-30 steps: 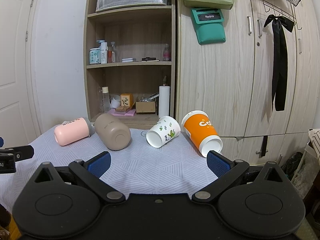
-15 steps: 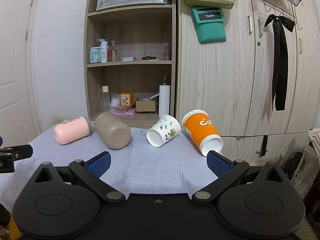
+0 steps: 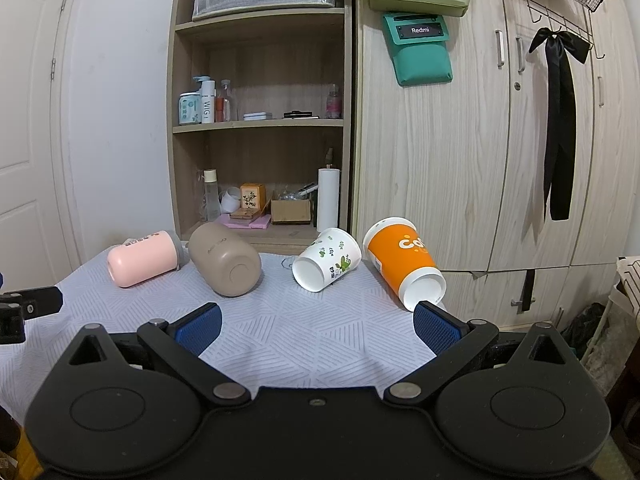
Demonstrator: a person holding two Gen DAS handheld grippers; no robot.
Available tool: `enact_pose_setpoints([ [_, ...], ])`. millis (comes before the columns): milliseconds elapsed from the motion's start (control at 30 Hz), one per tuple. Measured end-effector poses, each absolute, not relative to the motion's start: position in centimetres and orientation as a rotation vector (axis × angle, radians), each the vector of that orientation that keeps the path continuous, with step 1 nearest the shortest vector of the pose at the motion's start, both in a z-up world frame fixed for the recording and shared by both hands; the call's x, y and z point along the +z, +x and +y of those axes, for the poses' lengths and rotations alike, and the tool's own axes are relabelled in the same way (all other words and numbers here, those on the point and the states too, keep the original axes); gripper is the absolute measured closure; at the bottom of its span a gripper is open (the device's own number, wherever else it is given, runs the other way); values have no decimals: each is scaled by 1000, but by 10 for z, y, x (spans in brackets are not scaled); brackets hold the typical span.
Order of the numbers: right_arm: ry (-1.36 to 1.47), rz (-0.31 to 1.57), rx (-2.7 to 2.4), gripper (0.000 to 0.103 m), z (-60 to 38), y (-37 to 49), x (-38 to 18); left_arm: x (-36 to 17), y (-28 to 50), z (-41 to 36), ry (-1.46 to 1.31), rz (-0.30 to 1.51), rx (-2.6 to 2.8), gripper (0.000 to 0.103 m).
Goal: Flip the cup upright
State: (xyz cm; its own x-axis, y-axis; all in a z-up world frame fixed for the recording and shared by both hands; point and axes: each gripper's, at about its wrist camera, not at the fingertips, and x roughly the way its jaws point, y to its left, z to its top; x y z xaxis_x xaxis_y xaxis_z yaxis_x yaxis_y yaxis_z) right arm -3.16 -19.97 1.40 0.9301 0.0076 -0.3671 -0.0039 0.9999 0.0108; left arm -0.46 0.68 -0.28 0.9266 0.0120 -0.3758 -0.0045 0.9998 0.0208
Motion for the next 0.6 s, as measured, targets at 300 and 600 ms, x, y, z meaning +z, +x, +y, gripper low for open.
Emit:
enact_pose_setpoints([
  [300,10,375,5,0,-200,-31,14,-3,-5,7,20,384,8,0],
  [600,8,381,55,0,-200,-29,14,4,-3,9,39,405,17,0],
])
